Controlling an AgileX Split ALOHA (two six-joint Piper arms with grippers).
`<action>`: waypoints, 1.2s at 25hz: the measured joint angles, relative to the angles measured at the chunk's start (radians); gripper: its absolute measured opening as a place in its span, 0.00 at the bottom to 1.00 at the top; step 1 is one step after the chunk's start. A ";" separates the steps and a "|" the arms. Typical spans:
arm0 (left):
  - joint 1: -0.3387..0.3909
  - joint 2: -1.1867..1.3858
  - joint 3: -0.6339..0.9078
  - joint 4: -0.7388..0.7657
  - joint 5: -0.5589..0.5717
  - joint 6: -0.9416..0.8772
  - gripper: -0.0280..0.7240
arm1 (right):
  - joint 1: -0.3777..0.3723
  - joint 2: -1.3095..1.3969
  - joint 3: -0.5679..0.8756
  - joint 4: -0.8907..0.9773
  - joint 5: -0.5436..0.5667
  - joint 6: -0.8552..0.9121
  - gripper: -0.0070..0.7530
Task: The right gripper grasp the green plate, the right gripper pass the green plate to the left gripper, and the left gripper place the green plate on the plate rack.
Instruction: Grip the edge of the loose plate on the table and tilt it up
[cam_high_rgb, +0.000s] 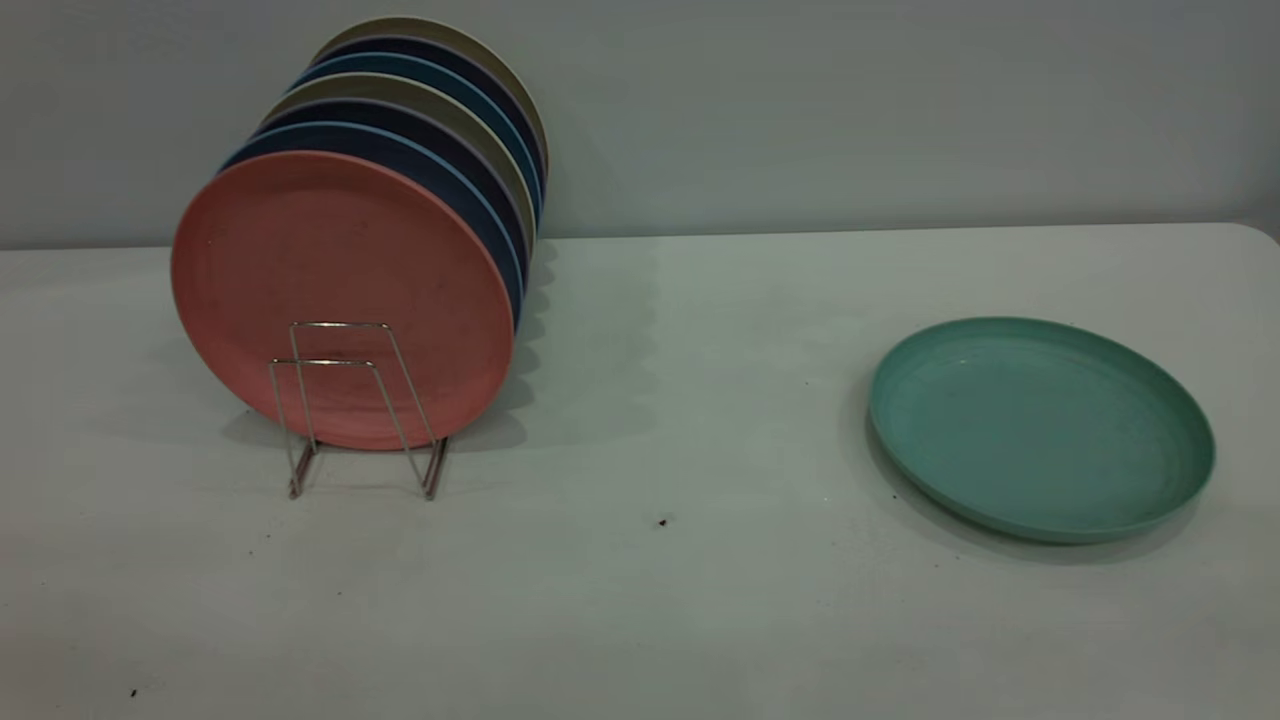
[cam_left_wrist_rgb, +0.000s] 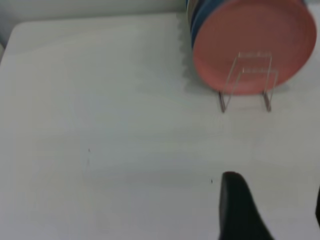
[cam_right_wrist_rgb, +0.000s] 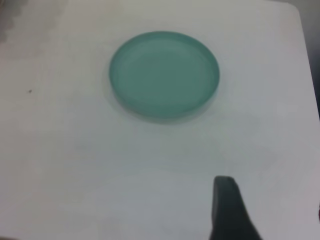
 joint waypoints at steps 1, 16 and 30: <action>0.000 0.057 -0.019 0.000 -0.023 0.001 0.62 | 0.000 0.055 -0.014 0.000 -0.022 -0.006 0.60; 0.000 0.947 -0.362 -0.171 -0.262 0.192 0.72 | -0.001 0.916 -0.208 0.346 -0.310 -0.370 0.70; -0.181 1.442 -0.562 -0.661 -0.389 0.582 0.72 | -0.057 1.486 -0.303 0.673 -0.482 -0.625 0.70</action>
